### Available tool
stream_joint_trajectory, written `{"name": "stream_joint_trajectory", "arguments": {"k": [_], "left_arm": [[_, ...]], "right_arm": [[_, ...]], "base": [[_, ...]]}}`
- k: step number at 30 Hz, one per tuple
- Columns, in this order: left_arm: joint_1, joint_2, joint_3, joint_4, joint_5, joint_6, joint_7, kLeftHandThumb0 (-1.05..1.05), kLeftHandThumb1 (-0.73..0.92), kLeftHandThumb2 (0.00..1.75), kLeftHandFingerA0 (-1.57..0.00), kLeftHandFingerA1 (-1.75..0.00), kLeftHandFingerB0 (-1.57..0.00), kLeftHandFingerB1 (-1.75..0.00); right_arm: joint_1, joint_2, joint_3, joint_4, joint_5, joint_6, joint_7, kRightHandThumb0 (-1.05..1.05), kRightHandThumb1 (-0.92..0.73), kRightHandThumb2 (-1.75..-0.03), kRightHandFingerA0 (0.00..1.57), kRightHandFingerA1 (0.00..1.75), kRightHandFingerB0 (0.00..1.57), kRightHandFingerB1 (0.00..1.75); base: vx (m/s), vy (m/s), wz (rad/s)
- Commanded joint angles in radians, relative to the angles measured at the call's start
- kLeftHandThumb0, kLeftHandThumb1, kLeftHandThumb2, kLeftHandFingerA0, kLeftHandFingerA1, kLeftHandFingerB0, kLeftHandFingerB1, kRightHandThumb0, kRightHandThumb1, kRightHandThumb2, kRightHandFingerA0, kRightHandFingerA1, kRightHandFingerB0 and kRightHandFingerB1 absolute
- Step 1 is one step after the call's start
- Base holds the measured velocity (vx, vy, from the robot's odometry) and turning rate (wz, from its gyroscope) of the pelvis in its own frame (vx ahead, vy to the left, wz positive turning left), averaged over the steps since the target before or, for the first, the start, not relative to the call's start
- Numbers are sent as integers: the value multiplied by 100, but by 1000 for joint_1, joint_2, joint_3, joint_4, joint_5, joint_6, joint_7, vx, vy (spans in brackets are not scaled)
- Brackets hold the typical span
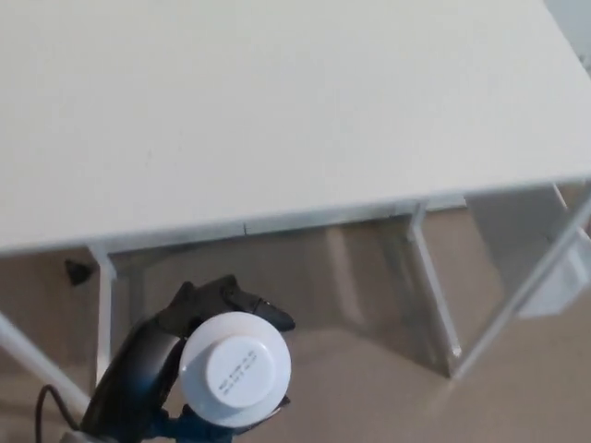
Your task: The robot picks up a bottle from a person using its left hand and walk towards the table in frontand put the bottle on the table.
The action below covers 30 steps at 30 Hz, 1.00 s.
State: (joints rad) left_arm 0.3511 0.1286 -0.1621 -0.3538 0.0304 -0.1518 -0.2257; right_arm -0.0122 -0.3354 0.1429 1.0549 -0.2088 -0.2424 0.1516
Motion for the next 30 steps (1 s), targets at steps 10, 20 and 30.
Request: {"name": "stream_joint_trajectory", "arguments": {"k": [10, 20, 30], "left_arm": [[-26, -6, 104, -111, -122, 22, -10, -14, 72, 75, -107, -128, -83, -103], [-71, 3, 169, -135, -160, 56, -11, -15, 68, 83, -108, -129, -84, -101], [-218, 0, 211, 32, -181, 154, -6, -24, 63, 86, -111, -135, -84, -106]], "right_arm": [[1, -6, -11, 21, -6, -2, -21, -46, -70, -62, 61, 44, 50, 38], [21, -15, 23, 5, -46, 39, -66, -42, -71, -62, 65, 46, 52, 39], [40, -17, 35, 20, -52, 75, -47, -43, -70, -61, 64, 44, 54, 39]], "base": [[389, -107, 1], [192, 147, -7], [14, 6, 2]]}}
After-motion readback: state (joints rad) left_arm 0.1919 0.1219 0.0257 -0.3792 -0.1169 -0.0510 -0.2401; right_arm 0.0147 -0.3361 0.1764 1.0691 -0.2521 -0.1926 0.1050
